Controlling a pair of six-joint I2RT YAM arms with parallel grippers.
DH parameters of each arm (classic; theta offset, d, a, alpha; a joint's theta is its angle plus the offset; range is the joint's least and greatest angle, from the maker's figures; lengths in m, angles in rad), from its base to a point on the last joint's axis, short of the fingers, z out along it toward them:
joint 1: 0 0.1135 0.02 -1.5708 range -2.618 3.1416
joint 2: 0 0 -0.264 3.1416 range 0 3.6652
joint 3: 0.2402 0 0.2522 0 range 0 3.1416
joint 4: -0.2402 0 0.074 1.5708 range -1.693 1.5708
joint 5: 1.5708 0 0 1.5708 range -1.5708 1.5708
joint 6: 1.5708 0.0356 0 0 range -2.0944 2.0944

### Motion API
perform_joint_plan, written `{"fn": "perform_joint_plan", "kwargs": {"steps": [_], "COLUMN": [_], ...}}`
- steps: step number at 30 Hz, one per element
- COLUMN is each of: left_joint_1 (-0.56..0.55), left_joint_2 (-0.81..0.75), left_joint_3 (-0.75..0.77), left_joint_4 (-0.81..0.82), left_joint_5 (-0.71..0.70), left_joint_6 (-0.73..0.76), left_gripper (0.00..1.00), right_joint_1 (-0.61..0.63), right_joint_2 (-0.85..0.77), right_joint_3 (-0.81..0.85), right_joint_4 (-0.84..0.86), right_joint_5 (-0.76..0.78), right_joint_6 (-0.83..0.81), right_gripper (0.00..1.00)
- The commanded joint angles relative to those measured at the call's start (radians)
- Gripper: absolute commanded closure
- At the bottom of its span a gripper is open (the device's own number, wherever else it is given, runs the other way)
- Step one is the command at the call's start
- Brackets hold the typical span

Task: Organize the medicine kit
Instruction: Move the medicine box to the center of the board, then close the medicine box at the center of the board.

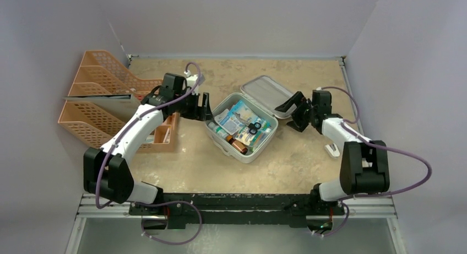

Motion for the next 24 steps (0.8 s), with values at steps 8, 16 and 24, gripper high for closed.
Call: {"fn": "perform_joint_plan", "kwargs": {"steps": [8,16,24], "left_joint_1": [0.001,-0.005,-0.014], "left_joint_2": [0.099,0.143,0.198], "left_joint_3": [-0.012,-0.021,0.003], "left_joint_4": [0.035,0.066,0.031], "left_joint_5": [0.086,0.114,0.109], "left_joint_6": [0.013,0.006,0.030], "left_gripper": [0.39,0.52,0.60], "right_joint_1": [-0.035,-0.046,-0.070], "right_joint_2": [0.160,0.228,0.152], "right_joint_3": [-0.107,-0.151,-0.158], "right_joint_4": [0.579,0.841,0.891], "right_joint_5": [-0.134,-0.211,-0.266], "right_joint_6": [0.256,0.272,0.176], "right_gripper": [0.04,0.07,0.07]}}
